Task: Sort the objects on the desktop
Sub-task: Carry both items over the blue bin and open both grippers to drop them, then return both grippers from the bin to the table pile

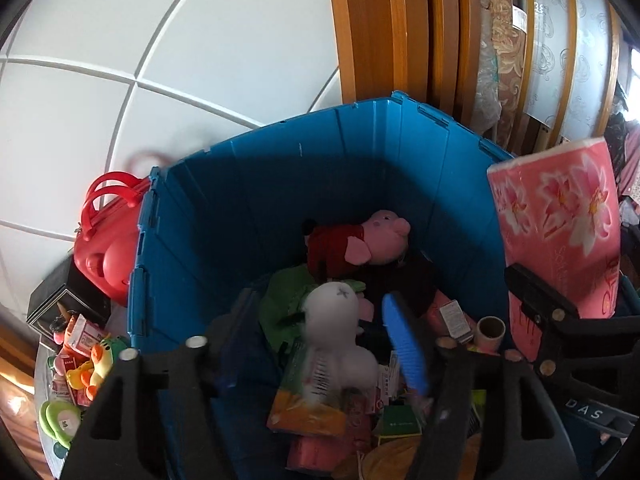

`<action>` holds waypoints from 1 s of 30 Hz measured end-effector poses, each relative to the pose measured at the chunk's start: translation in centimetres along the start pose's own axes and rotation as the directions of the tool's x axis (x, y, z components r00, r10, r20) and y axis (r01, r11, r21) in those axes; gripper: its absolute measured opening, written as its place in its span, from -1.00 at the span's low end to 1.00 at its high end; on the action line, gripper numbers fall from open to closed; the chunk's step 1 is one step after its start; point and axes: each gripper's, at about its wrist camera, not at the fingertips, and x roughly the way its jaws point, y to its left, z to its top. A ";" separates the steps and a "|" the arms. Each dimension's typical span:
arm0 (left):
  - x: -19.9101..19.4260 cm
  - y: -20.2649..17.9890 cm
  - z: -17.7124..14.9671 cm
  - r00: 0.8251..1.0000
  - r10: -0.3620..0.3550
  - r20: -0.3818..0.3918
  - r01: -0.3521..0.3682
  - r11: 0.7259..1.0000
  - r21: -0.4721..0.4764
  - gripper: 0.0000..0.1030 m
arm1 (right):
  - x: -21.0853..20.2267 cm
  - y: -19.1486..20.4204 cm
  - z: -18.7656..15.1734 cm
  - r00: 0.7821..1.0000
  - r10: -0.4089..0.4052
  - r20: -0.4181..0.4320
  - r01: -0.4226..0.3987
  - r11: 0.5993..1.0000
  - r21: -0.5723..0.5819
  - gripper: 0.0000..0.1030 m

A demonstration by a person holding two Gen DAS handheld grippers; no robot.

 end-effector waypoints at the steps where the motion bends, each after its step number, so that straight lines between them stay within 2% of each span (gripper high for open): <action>1: 0.0 0.0 0.0 1.000 -0.001 0.002 0.001 1.000 0.001 0.31 | 0.0 0.2 -0.1 1.000 -0.002 -0.003 0.002 1.000 -0.002 0.77; 7: -0.2 0.3 -0.2 1.000 -0.019 -0.010 0.019 1.000 -0.002 0.32 | -0.3 0.4 -0.1 0.999 -0.035 0.003 0.035 0.999 -0.017 0.99; 14: -1.7 0.6 -0.5 1.000 -0.018 0.000 0.018 1.000 0.003 0.32 | -1.1 0.0 -0.1 1.000 -0.030 -0.005 0.030 1.000 -0.010 1.00; 19: -3.9 1.8 -1.0 0.999 -0.043 0.022 0.043 0.999 -0.028 0.32 | -3.4 0.4 -0.5 1.000 -0.024 0.020 0.024 0.999 -0.023 1.00; 23: -7.4 3.3 -1.8 0.994 -0.053 0.099 0.059 0.997 -0.059 0.32 | -6.0 1.0 -1.1 0.998 0.010 0.060 -0.009 1.000 -0.016 1.00; 26: -10.4 4.6 -2.8 0.983 -0.046 0.175 0.062 0.995 -0.083 0.32 | -8.6 2.2 -1.5 0.994 0.039 0.103 -0.037 0.999 -0.020 1.00; 30: -14.0 6.8 -4.8 0.970 -0.045 0.239 0.073 0.991 -0.108 0.32 | -11.5 4.0 -2.0 0.984 0.089 0.156 -0.088 0.996 -0.013 1.00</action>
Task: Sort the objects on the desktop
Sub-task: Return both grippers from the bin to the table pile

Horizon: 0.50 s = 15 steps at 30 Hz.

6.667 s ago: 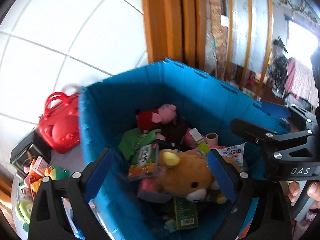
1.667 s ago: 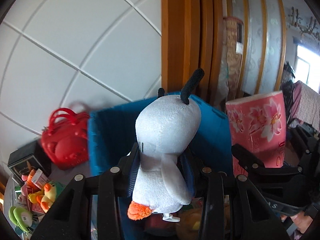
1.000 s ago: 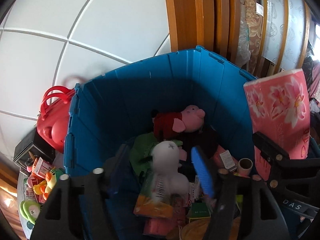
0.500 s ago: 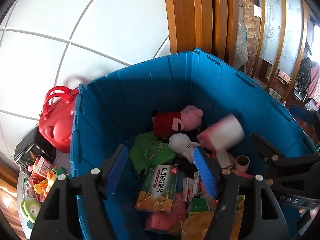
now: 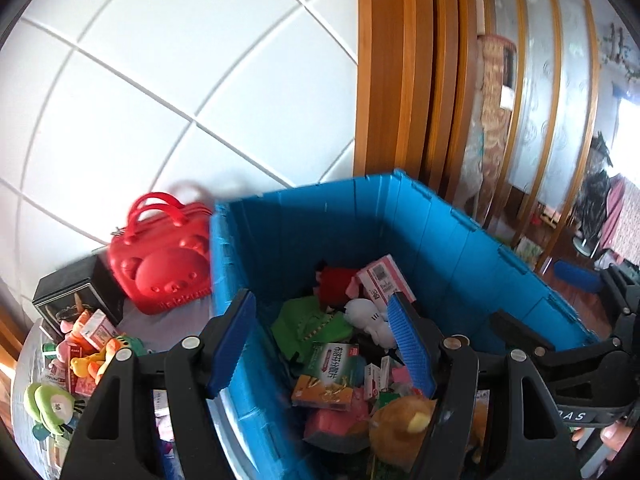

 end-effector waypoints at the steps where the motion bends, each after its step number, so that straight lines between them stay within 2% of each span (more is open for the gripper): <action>1: -1.2 0.7 -0.4 1.000 0.007 0.027 -0.006 1.000 -0.008 0.32 | -0.9 0.7 -0.1 1.000 0.017 0.020 -0.017 1.000 0.012 1.00; 4: -4.4 3.1 -1.9 0.994 0.016 0.105 -0.010 0.999 -0.052 0.38 | -3.1 2.8 -0.4 0.994 0.080 0.081 -0.083 0.996 0.039 1.00; 6: -6.3 5.3 -3.4 0.985 0.058 0.162 -0.042 0.994 -0.101 0.69 | -4.3 4.7 -0.7 0.983 0.145 0.112 -0.151 0.988 0.042 1.00; 8: -7.5 7.7 -5.0 0.975 0.116 0.192 -0.089 0.986 -0.143 0.70 | -5.1 6.8 -1.1 0.973 0.191 0.132 -0.198 0.979 0.040 1.00; 11: -8.8 11.6 -7.6 0.974 0.133 0.184 -0.095 0.975 -0.198 0.71 | -5.8 10.6 -1.6 0.961 0.235 0.145 -0.240 0.971 0.016 1.00; 15: -9.7 17.4 -11.3 0.979 0.168 0.117 -0.135 0.959 -0.250 0.70 | -5.6 16.4 -1.9 0.944 0.304 0.131 -0.302 0.953 -0.029 1.00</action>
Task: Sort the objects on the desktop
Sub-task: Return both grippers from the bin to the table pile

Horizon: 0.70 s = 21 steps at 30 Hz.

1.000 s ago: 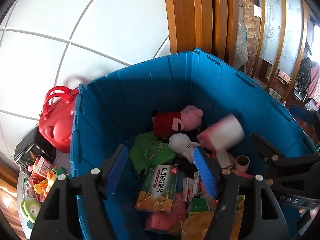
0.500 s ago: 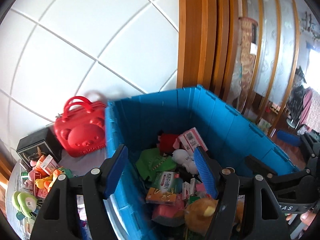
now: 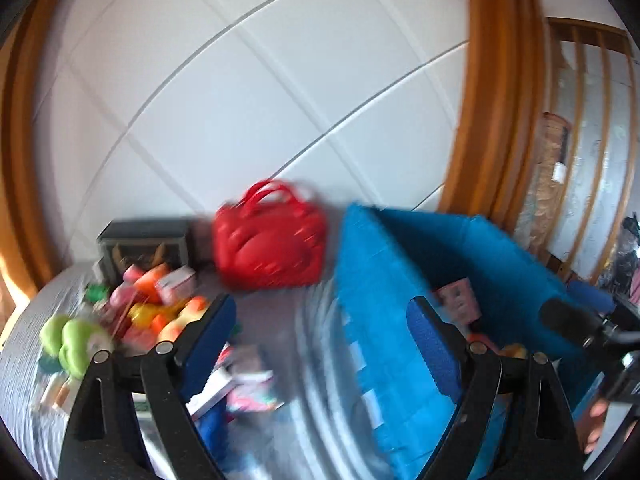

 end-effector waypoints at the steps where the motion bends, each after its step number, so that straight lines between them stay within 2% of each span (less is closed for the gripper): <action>1: 0.0 1.4 -0.6 1.000 0.016 -0.013 -0.016 1.000 -0.006 0.70 | 0.7 1.4 -0.1 1.000 0.015 -0.015 -0.015 1.000 -0.011 1.00; 4: -0.2 6.6 -2.9 0.995 0.081 -0.058 -0.083 0.996 -0.027 0.70 | 2.8 5.4 -0.9 0.997 0.058 -0.057 -0.060 0.998 -0.032 1.00; 6: -0.2 10.6 -4.7 0.986 0.143 -0.088 -0.148 0.988 -0.047 0.70 | 4.2 7.7 -1.5 0.993 0.073 -0.088 -0.077 0.996 -0.045 1.00; 10: 0.0 18.4 -8.1 0.956 0.241 -0.170 -0.260 0.961 -0.098 0.70 | 7.8 12.7 -3.0 0.982 0.113 -0.148 -0.124 0.990 -0.066 1.00; 14: 0.4 25.7 -11.1 0.919 0.297 -0.261 -0.335 0.935 -0.115 0.70 | 11.6 17.5 -4.2 0.973 0.137 -0.184 -0.152 0.986 -0.073 1.00; 17: -0.3 31.2 -12.8 0.896 0.332 -0.294 -0.381 0.916 -0.126 0.70 | 15.0 21.4 -5.5 0.955 0.166 -0.245 -0.186 0.981 -0.062 1.00; 21: -0.1 37.4 -13.5 0.877 0.369 -0.308 -0.407 0.911 -0.067 0.71 | 19.6 27.0 -7.6 0.912 0.201 -0.358 -0.231 0.972 -0.043 1.00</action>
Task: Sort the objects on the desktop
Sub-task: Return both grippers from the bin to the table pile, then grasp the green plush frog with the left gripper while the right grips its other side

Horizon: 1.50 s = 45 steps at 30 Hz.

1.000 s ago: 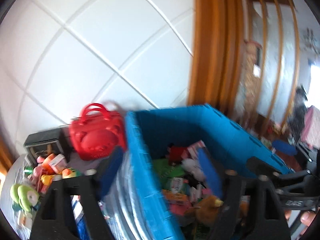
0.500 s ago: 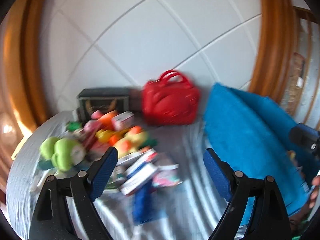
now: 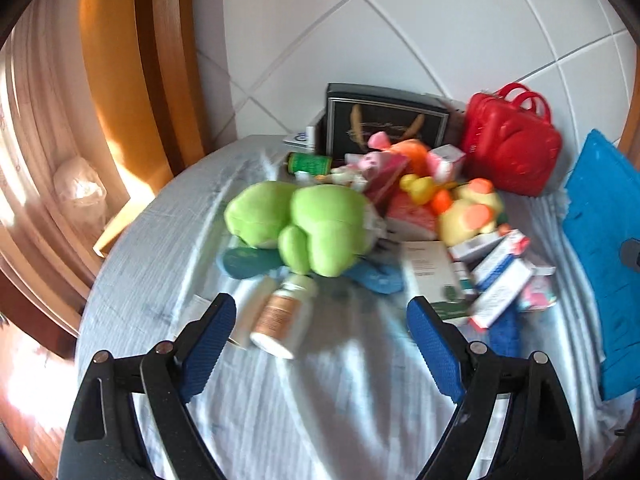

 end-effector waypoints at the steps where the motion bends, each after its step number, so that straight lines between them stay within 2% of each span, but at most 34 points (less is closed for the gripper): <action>1: 1.0 1.4 0.4 1.000 0.019 0.004 -0.019 1.000 0.019 0.71 | 1.2 1.1 0.2 1.000 0.002 -0.018 -0.002 1.000 -0.006 1.00; 4: 3.8 4.0 1.6 0.999 0.045 -0.002 -0.045 0.997 0.070 0.71 | 5.7 4.9 1.0 0.998 0.001 -0.064 -0.003 0.999 -0.038 1.00; 7: 7.2 6.0 2.5 0.999 0.023 -0.026 -0.020 0.992 0.123 0.71 | 9.3 8.0 2.0 0.997 -0.003 -0.083 0.000 0.999 -0.041 1.00; 11: 11.6 7.7 3.7 0.998 -0.022 -0.065 0.030 0.991 0.131 0.71 | 14.3 11.2 3.5 0.994 -0.018 -0.107 0.014 0.999 -0.042 1.00; 14: 14.7 8.0 4.5 0.994 -0.060 -0.091 0.074 0.985 0.154 0.71 | 17.5 12.6 4.4 0.990 -0.022 -0.136 0.019 0.999 -0.028 1.00; 19: 19.2 8.1 5.6 0.988 -0.066 -0.137 0.093 0.976 0.197 0.71 | 23.2 14.6 5.0 0.979 -0.020 -0.203 0.022 1.000 0.007 1.00; 24: 22.1 7.7 5.9 0.980 -0.097 -0.173 0.136 0.963 0.233 0.71 | 27.0 15.1 4.9 0.966 -0.021 -0.256 0.028 0.999 0.023 1.00; 26: 23.1 7.2 6.1 0.980 -0.083 -0.181 0.128 0.959 0.254 0.73 | 28.1 14.9 4.8 0.962 0.004 -0.273 0.007 0.999 0.039 1.00; 28: 24.1 7.1 6.2 0.976 -0.088 -0.198 0.138 0.958 0.252 0.84 | 29.0 14.8 4.7 0.958 0.015 -0.287 -0.004 0.999 0.038 1.00; 31: 25.3 7.2 6.5 0.962 -0.137 -0.235 0.190 0.957 0.221 0.84 | 30.1 14.9 4.6 0.950 0.009 -0.313 -0.002 1.000 0.024 1.00; 33: 25.4 7.2 6.7 0.962 -0.146 -0.232 0.197 0.957 0.213 0.84 | 30.7 14.6 4.5 0.949 0.031 -0.314 -0.018 0.999 0.045 1.00; 35: 25.4 7.3 6.8 0.957 -0.164 -0.238 0.215 0.955 0.204 0.79 | 31.1 14.2 4.5 0.945 0.059 -0.322 -0.042 0.997 0.059 1.00; 36: 25.2 7.2 6.8 0.957 -0.176 -0.233 0.225 0.952 0.206 0.70 | 31.2 14.2 4.5 0.942 0.064 -0.330 -0.049 0.997 0.056 1.00; 40: 24.0 6.6 6.7 0.966 -0.159 -0.203 0.206 0.950 0.236 0.57 | 30.4 14.9 4.6 0.940 0.067 -0.334 -0.072 0.997 -0.001 0.56; 45: 21.7 6.0 7.1 0.970 -0.165 -0.176 0.204 0.950 0.235 0.51 | 28.5 14.5 4.8 0.945 0.087 -0.315 -0.097 0.995 -0.016 0.46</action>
